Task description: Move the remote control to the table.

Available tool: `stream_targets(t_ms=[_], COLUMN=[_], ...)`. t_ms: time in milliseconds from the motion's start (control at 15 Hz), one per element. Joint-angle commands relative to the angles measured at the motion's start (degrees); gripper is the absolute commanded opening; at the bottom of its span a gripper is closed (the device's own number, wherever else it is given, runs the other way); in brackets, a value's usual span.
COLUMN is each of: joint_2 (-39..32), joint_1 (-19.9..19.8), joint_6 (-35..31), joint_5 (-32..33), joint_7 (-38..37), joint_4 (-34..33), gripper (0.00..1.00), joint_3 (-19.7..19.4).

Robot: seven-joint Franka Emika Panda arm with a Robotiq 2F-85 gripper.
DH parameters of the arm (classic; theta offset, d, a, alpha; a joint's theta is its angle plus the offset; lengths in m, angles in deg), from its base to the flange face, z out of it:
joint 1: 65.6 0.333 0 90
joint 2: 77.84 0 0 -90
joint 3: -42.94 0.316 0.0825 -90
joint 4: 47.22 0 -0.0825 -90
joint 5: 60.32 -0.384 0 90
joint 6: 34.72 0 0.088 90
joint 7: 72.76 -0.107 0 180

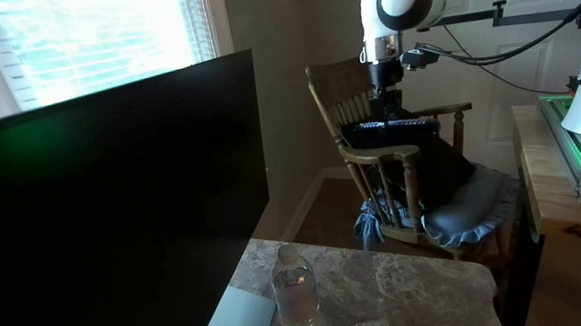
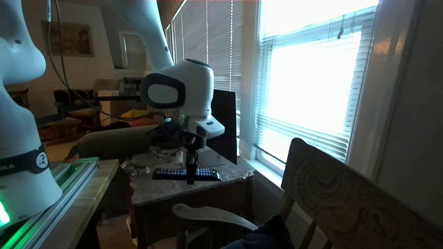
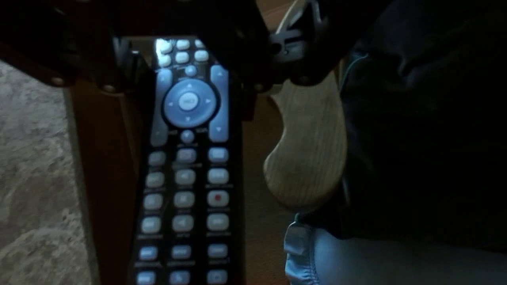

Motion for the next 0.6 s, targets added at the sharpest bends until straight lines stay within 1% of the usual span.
stream_targets(t_ms=[0,67,133,200,333,400,467,533], joint_2=[6.7,7.1,7.9,4.6,5.4,5.5,5.8,4.4], joint_1=[0.8,1.3,3.0,5.0,9.0,10.5,12.3,10.1], joint_6=[-4.8,-6.4,-7.0,-6.7,-8.6,-9.0,-8.7,-8.1], joint_5=[-7.4,-9.6,-8.8,-5.8,-4.1,-4.7,-3.5,-5.3], joint_7=[7.9,9.8,9.5,8.0,6.0,5.8,4.7,6.5], joint_4=[8.1,9.0,10.3,6.3,6.7,6.5,6.3,6.0], gripper=[0.28,0.28,0.28,0.28,0.28,0.28,0.28,0.53], joint_3=[7.1,9.4,10.3,9.9,11.6,13.1,13.2,12.3])
